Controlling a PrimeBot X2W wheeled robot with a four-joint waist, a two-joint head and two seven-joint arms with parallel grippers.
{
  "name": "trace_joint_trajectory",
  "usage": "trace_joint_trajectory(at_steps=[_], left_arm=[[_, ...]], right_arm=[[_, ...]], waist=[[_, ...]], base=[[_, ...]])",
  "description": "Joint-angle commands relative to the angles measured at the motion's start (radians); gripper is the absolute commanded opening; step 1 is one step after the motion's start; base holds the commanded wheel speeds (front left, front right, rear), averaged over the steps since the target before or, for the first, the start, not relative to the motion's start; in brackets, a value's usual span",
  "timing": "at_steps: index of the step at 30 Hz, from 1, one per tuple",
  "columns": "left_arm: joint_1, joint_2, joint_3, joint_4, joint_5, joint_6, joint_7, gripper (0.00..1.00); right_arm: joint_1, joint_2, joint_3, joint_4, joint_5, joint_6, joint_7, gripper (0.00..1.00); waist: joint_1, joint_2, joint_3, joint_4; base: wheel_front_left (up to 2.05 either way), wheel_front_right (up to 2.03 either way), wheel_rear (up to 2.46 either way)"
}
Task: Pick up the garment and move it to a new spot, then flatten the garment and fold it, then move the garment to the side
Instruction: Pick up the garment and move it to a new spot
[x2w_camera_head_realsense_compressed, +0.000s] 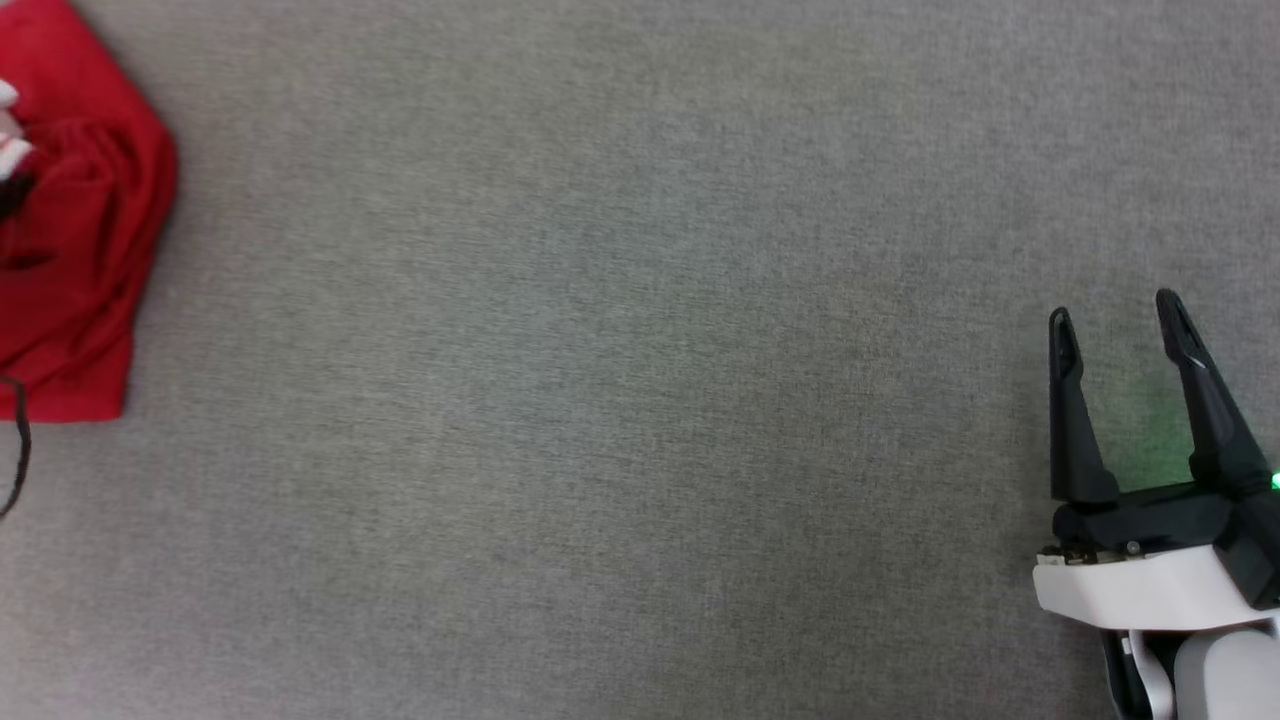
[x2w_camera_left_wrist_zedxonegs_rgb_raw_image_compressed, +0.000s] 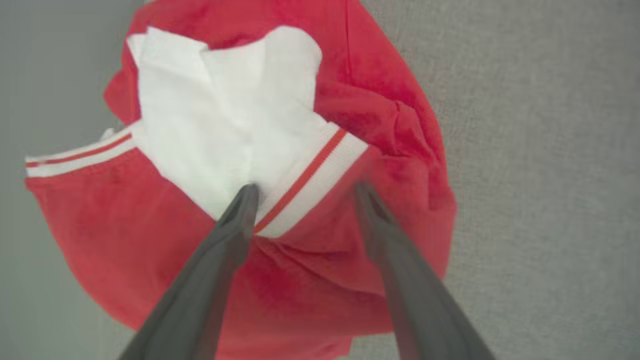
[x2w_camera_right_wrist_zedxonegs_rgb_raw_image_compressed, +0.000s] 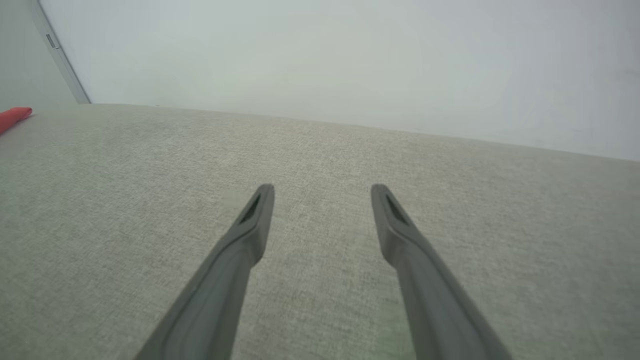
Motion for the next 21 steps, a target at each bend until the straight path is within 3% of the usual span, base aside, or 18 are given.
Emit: trace_joint_trajectory(at_steps=[1,4,11,12,13,21], left_arm=[[0.025,0.006,-0.022,-0.003,-0.030,0.001,0.042,1.00],[0.038,0.030,-0.055,0.001,-0.052,0.001,0.097,1.00],[0.061,0.017,-0.139,0.025,-0.068,0.001,0.126,1.00],[0.061,0.016,-0.148,0.027,-0.071,0.001,0.123,0.24],[0.062,0.016,-0.157,0.028,-0.076,0.001,0.121,0.00],[0.025,0.084,-0.173,0.006,-0.117,0.001,0.060,0.00]], right_arm=[[-0.014,0.002,-0.003,-0.006,-0.006,0.000,-0.002,1.00],[-0.026,0.002,-0.003,-0.013,-0.011,0.000,-0.002,1.00],[-0.035,0.002,-0.005,-0.016,-0.021,0.000,-0.002,1.00],[-0.035,0.002,-0.005,-0.013,-0.022,0.000,-0.002,1.00],[-0.034,0.002,-0.004,-0.010,-0.024,0.000,-0.002,1.00],[-0.005,0.002,0.012,0.017,-0.002,0.000,-0.002,1.00]], waist=[[-0.0002,0.0000,0.036,-0.023],[-0.0002,0.0000,0.058,-0.031],[-0.0002,0.0000,0.078,-0.028],[-0.0002,0.0000,0.076,-0.026],[-0.0002,0.0000,0.071,-0.024],[-0.0002,0.0000,-0.022,-0.017]], base=[[0.00,0.00,0.00],[0.00,0.00,0.00],[0.00,0.00,0.00],[0.00,0.00,0.00],[0.00,0.00,0.00],[0.00,0.00,0.00]])
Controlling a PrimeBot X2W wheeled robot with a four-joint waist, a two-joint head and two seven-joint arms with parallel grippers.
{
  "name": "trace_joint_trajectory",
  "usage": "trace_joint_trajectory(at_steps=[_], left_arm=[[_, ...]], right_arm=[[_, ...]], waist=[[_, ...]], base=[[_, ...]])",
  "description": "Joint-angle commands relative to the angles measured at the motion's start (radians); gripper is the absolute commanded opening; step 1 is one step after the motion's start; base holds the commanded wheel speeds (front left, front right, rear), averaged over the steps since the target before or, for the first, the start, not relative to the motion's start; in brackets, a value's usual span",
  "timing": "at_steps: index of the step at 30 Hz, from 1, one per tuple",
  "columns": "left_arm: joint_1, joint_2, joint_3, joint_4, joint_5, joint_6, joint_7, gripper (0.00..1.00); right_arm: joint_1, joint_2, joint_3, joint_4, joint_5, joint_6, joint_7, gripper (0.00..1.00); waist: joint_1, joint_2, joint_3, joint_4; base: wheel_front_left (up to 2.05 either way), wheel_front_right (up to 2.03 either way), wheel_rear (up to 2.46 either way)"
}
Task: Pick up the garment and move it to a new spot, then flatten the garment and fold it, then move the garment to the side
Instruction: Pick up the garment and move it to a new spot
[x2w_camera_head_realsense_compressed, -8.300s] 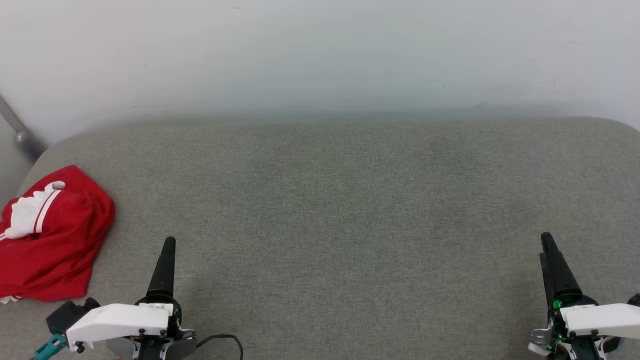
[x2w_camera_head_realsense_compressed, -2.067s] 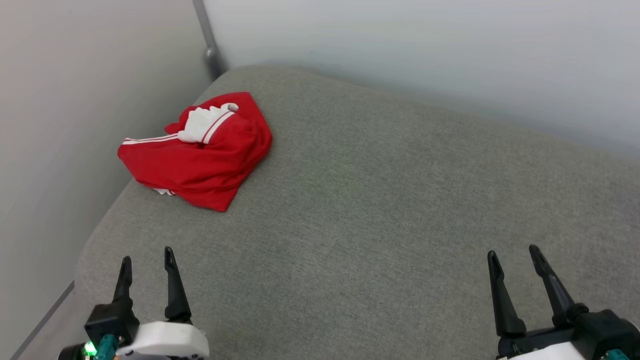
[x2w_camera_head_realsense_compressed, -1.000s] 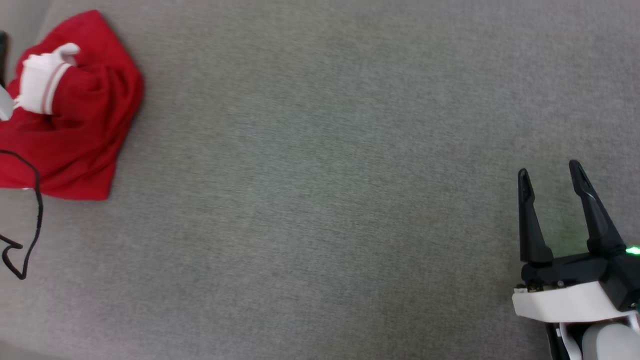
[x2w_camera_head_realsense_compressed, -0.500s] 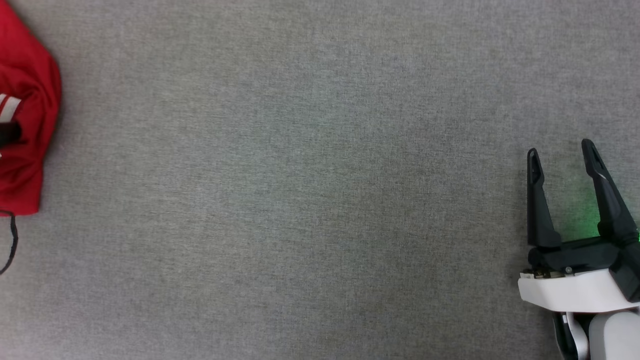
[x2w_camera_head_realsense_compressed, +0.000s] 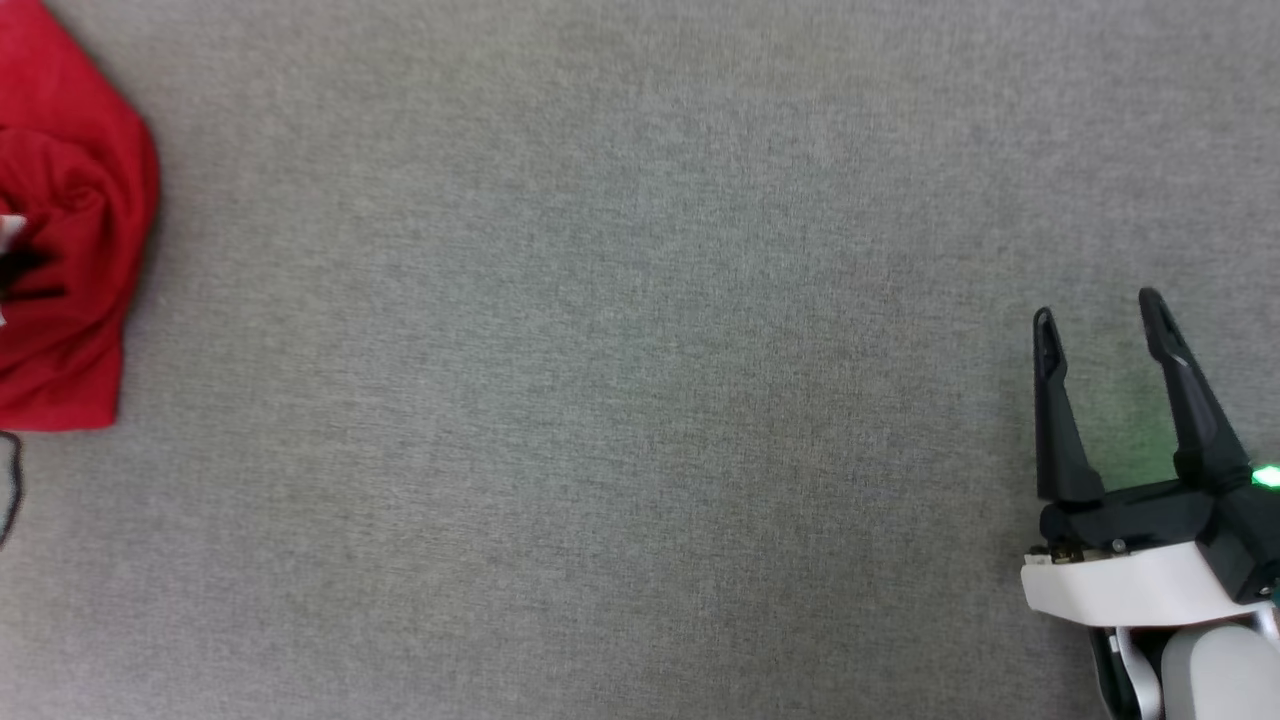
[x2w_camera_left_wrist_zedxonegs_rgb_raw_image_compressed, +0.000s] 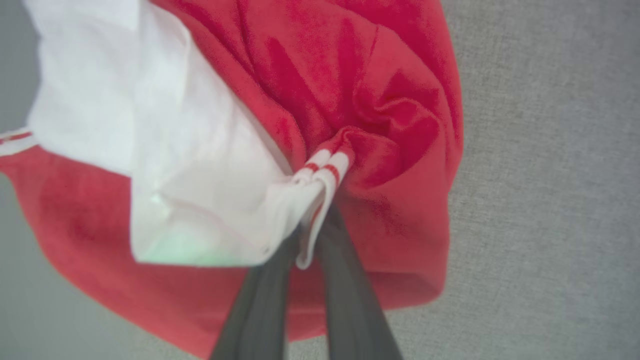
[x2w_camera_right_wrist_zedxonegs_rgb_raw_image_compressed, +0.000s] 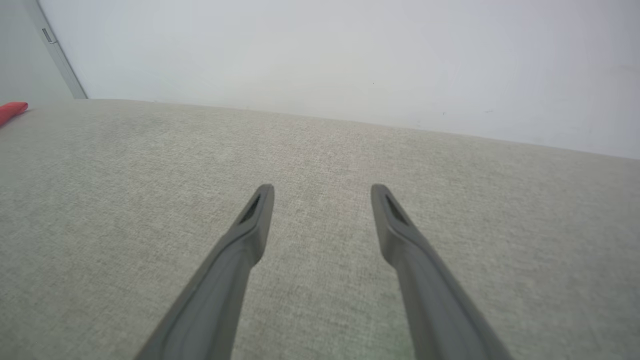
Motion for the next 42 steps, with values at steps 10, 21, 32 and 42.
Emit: trace_joint_trajectory(at_steps=[10,21,32,42], left_arm=[[-0.053,0.101,-0.117,-0.165,-0.015,0.001,-0.020,0.00],[-0.225,0.124,-0.318,-0.422,-0.009,0.001,0.063,0.00],[-0.427,-0.024,-0.527,-0.534,-0.054,0.001,0.086,0.00],[-0.520,-0.166,-0.697,-0.521,-0.116,0.001,0.020,0.00]], right_arm=[[0.058,0.002,0.022,0.055,0.054,-0.001,-0.002,1.00],[0.119,0.002,0.035,0.103,0.118,-0.001,-0.002,1.00],[0.159,0.002,0.040,0.131,0.156,-0.001,-0.002,1.00],[0.177,0.002,0.054,0.144,0.167,-0.001,-0.002,1.00]], waist=[[-0.0001,-0.0001,-0.191,0.011],[-0.0001,-0.0001,-0.358,-0.049],[-0.0001,-0.0001,-0.436,-0.187],[-0.0001,-0.0001,-0.455,-0.347]], base=[[0.00,0.00,0.00],[0.00,0.00,0.00],[0.00,0.00,0.00],[0.00,0.00,0.00]])
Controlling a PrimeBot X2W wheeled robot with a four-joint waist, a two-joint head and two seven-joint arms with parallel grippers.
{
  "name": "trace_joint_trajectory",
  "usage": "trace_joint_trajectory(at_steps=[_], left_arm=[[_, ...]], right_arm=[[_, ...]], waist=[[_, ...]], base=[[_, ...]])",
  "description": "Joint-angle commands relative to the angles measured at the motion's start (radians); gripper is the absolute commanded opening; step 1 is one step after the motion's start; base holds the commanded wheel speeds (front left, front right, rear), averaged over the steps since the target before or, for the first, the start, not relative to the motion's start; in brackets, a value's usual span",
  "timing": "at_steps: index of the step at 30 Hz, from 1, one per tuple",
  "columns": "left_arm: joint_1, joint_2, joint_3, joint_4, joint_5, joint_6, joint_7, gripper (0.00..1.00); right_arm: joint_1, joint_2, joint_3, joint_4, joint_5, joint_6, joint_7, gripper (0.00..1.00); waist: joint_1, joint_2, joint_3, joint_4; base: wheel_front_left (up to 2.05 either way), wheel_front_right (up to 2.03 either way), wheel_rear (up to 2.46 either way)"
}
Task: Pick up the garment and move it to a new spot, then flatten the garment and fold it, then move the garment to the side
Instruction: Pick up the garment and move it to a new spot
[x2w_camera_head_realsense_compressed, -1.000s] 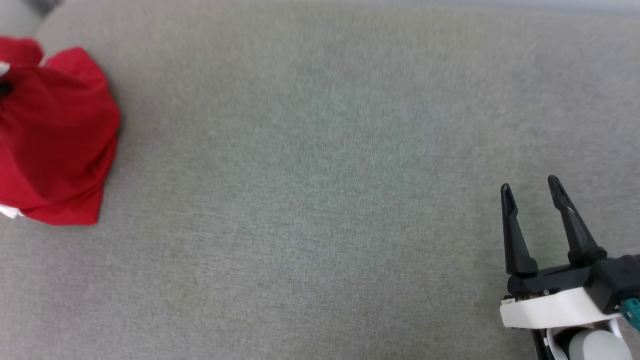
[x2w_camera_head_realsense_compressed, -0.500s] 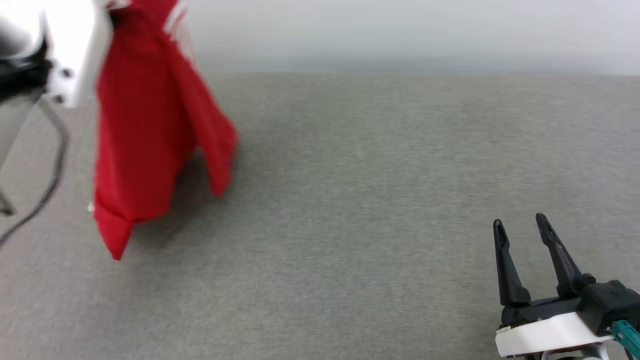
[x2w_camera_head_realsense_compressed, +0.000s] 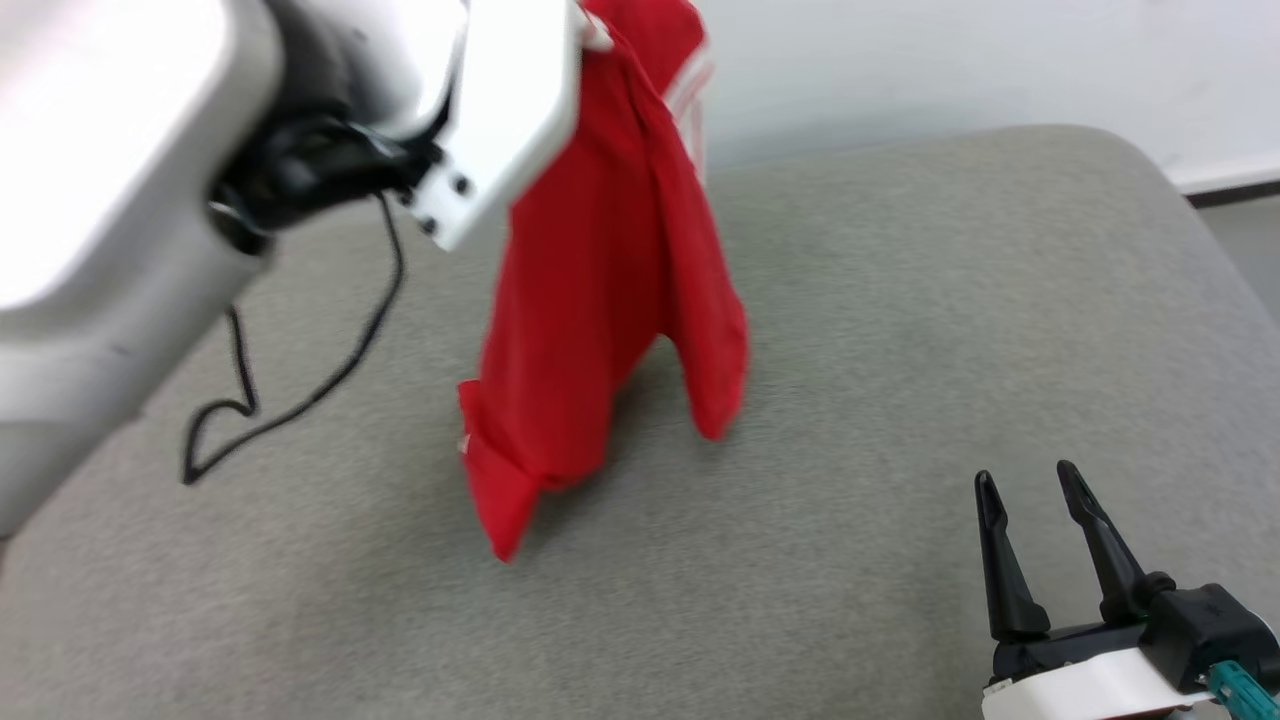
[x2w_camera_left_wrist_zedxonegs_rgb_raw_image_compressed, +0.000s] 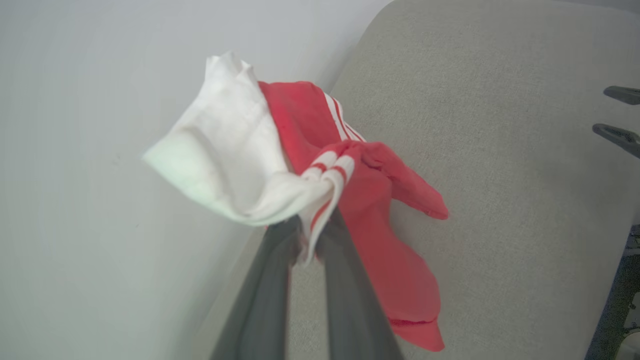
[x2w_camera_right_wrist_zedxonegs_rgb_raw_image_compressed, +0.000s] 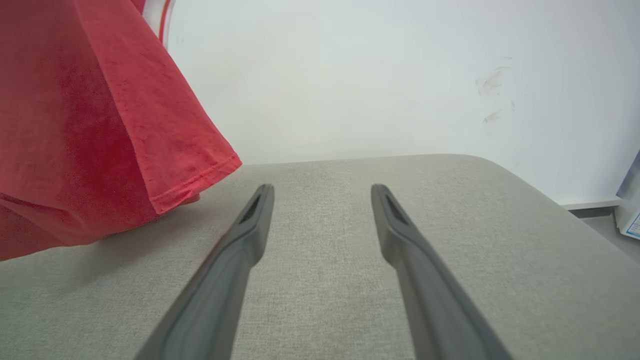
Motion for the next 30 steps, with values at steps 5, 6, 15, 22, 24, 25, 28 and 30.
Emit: trace_joint_trajectory(at_steps=[5,6,15,22,24,25,28,30], left_arm=[[0.050,-0.046,-0.105,0.047,-0.036,0.001,-0.047,0.00],[0.063,-0.048,-0.129,0.056,-0.039,0.001,-0.054,0.00],[0.254,-0.005,-0.289,0.176,-0.057,0.001,-0.160,0.00],[0.420,0.017,-0.318,0.265,-0.036,0.001,-0.182,0.00],[0.452,0.007,-0.324,0.278,-0.031,0.001,-0.207,0.00],[0.457,0.001,-0.325,0.278,-0.026,0.001,-0.223,0.23],[0.430,-0.010,-0.318,0.259,0.018,0.001,-0.317,1.00],[0.403,-0.017,-0.311,0.242,0.041,0.001,-0.400,1.00]], right_arm=[[-0.015,0.003,-0.001,-0.001,0.013,0.000,-0.002,1.00],[-0.020,0.003,0.001,-0.003,0.015,0.000,-0.002,1.00],[-0.071,0.003,0.000,-0.007,0.046,0.000,-0.002,1.00],[-0.097,0.003,0.000,0.008,0.052,0.000,-0.002,1.00],[-0.098,0.003,-0.004,0.010,0.049,0.000,-0.002,1.00],[-0.095,0.003,-0.006,0.012,0.045,0.000,-0.002,1.00],[-0.079,0.003,-0.009,0.017,0.034,0.000,-0.002,1.00],[-0.063,0.003,-0.017,0.021,0.033,0.000,-0.002,1.00]], waist=[[0.0002,0.0000,0.026,-0.089],[0.0002,0.0000,0.036,-0.096],[0.0002,0.0000,0.178,-0.110],[0.0002,0.0000,0.218,-0.103],[0.0002,0.0000,0.213,-0.098],[0.0002,0.0000,0.206,-0.095],[0.0002,0.0000,0.176,-0.079],[0.0002,0.0000,0.149,-0.063]], base=[[0.00,0.00,0.00],[0.00,0.00,0.00],[0.00,0.00,0.00],[0.00,0.00,0.00],[0.00,0.00,0.00],[0.00,0.00,0.00],[0.00,0.00,0.00],[0.00,0.00,0.00]])
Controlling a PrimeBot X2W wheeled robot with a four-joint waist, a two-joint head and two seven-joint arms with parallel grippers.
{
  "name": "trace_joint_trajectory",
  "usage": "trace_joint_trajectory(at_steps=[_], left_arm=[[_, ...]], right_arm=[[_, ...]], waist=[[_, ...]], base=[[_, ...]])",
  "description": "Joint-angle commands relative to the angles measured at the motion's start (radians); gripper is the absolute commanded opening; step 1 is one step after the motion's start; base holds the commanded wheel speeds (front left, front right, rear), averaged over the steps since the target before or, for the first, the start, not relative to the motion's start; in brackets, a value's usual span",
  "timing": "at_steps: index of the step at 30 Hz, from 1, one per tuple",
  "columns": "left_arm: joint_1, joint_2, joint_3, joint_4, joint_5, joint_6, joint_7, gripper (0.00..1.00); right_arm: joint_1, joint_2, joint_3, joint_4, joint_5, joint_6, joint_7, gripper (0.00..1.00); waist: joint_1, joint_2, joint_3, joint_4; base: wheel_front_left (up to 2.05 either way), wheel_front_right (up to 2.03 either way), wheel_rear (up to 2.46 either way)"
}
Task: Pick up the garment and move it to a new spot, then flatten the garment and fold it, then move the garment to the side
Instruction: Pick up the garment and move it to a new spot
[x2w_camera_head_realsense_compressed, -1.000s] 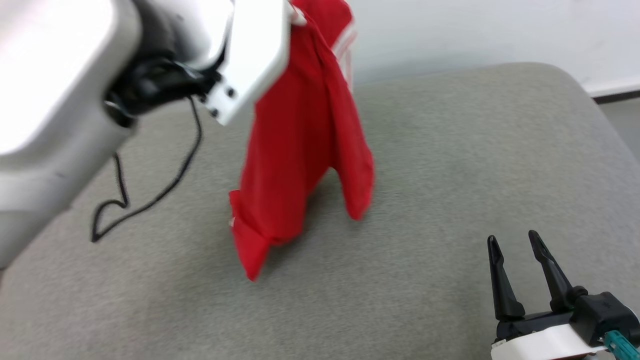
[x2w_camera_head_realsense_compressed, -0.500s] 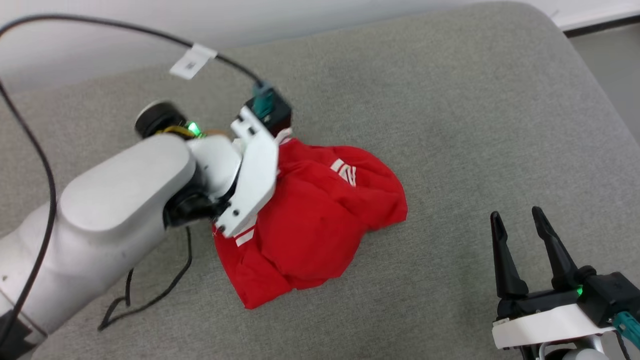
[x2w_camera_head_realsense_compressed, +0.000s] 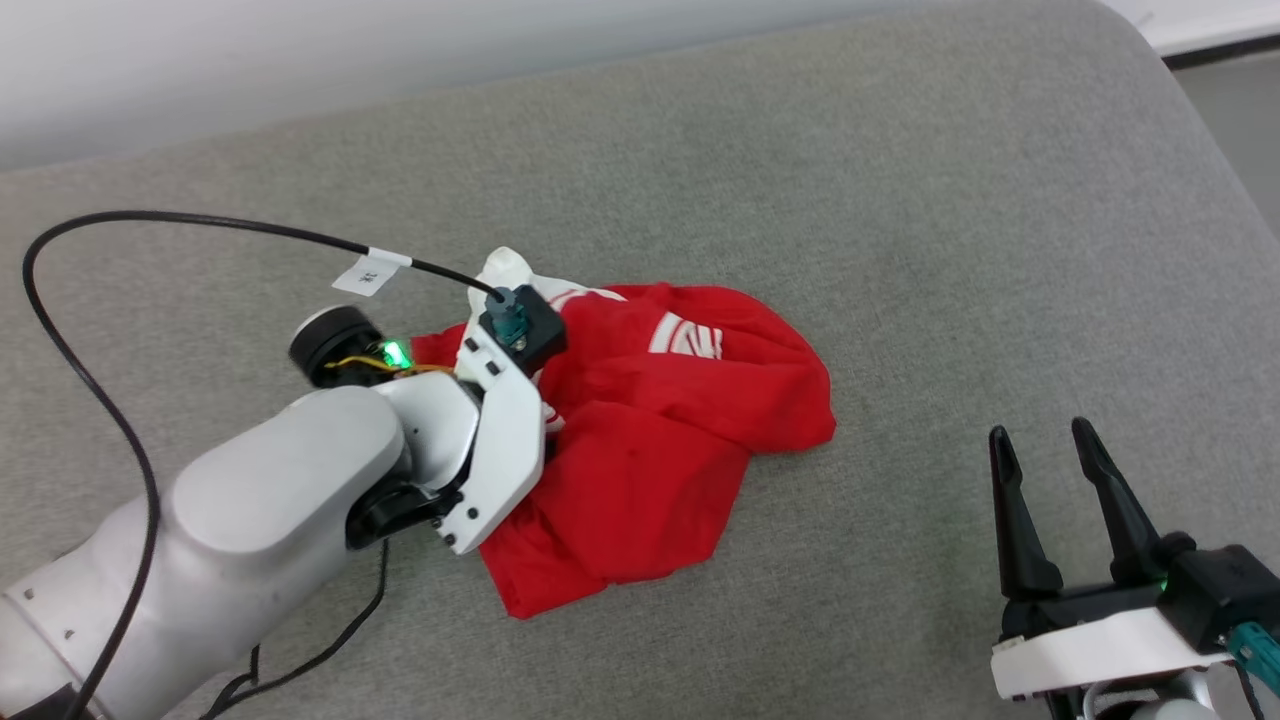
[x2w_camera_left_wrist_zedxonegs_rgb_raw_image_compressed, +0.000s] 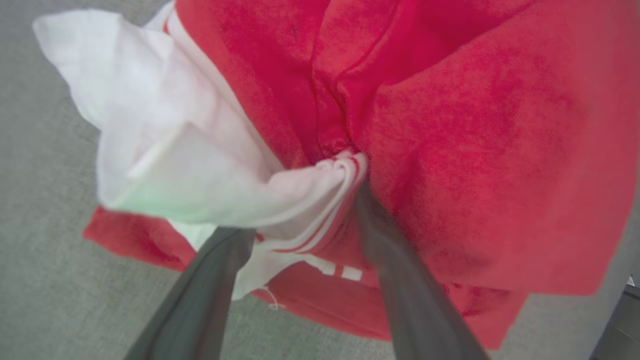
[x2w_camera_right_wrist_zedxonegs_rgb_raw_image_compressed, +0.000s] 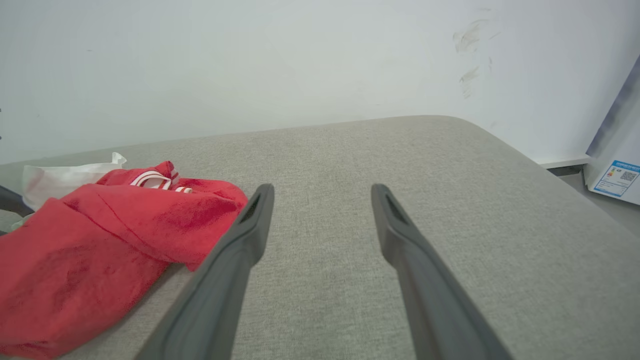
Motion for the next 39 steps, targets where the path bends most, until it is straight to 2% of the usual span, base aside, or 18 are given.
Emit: trace_joint_trajectory(at_steps=[1,4,8,11,20,22,23,27,28,29,36,37,39], left_arm=[[-0.019,-0.015,0.005,-0.015,0.026,0.000,-0.086,1.00],[-0.029,-0.016,0.028,-0.024,0.067,0.002,-0.210,1.00],[-0.016,-0.016,0.071,-0.061,0.119,0.059,-0.363,1.00],[0.013,-0.001,0.101,-0.093,0.169,0.140,-0.478,1.00],[0.208,0.023,0.202,-0.130,0.232,0.441,-0.795,1.00],[0.261,0.025,0.233,-0.140,0.228,0.499,-0.826,1.00],[0.261,0.025,0.233,-0.140,0.228,0.499,-0.826,1.00],[0.375,0.029,0.312,-0.176,0.235,0.592,-0.849,1.00],[0.400,0.025,0.346,-0.199,0.248,0.612,-0.850,1.00],[0.505,0.017,0.426,-0.254,0.295,0.651,-0.850,1.00],[0.730,-0.038,0.604,-0.318,0.406,0.673,-0.850,1.00],[0.809,-0.074,0.671,-0.326,0.446,0.651,-0.850,1.00],[0.851,-0.100,0.714,-0.326,0.474,0.632,-0.850,1.00]], right_arm=[[0.022,0.002,-0.010,0.005,-0.002,-0.001,-0.002,1.00],[0.044,0.002,-0.013,0.007,-0.011,-0.001,-0.002,1.00],[0.069,0.002,-0.020,0.009,-0.022,-0.001,-0.002,1.00],[0.081,0.002,-0.023,0.007,-0.030,-0.001,-0.002,1.00],[0.101,0.002,-0.050,-0.009,-0.041,-0.001,-0.002,1.00],[0.104,0.002,-0.054,-0.012,-0.041,-0.001,-0.002,1.00],[0.104,0.002,-0.054,-0.012,-0.041,-0.001,-0.002,1.00],[0.118,0.002,-0.060,-0.020,-0.039,-0.001,-0.002,1.00],[0.120,0.002,-0.060,-0.022,-0.039,-0.001,-0.002,1.00],[0.123,0.002,-0.064,-0.029,-0.033,-0.001,-0.002,1.00],[0.150,0.002,-0.066,-0.042,-0.020,-0.001,-0.002,1.00],[0.164,0.002,-0.061,-0.045,-0.017,-0.001,-0.002,1.00],[0.170,0.002,-0.060,-0.046,-0.016,-0.001,-0.002,1.00]], waist=[[0.0000,0.0000,-0.045,0.032],[0.0000,0.0000,-0.088,0.065],[0.0000,0.0000,-0.134,0.111],[0.0000,0.0000,-0.157,0.141],[0.0000,0.0000,-0.199,0.214],[0.0000,0.0000,-0.207,0.227],[0.0000,0.0000,-0.207,0.227],[0.0000,0.0000,-0.219,0.248],[0.0000,0.0000,-0.221,0.252],[0.0000,0.0000,-0.232,0.264],[0.0000,0.0000,-0.265,0.285],[0.0000,0.0000,-0.276,0.289],[0.0000,0.0000,-0.282,0.292]], base=[[0.00,0.00,0.00],[0.00,0.00,0.00],[0.00,0.00,0.00],[0.00,0.00,0.00],[0.00,0.00,0.00],[0.00,0.00,0.00],[0.00,0.00,0.00],[0.00,0.00,0.00],[0.00,0.00,0.00],[0.00,0.00,0.00],[0.00,0.00,0.00],[0.00,0.00,0.00],[0.00,0.00,0.00]])
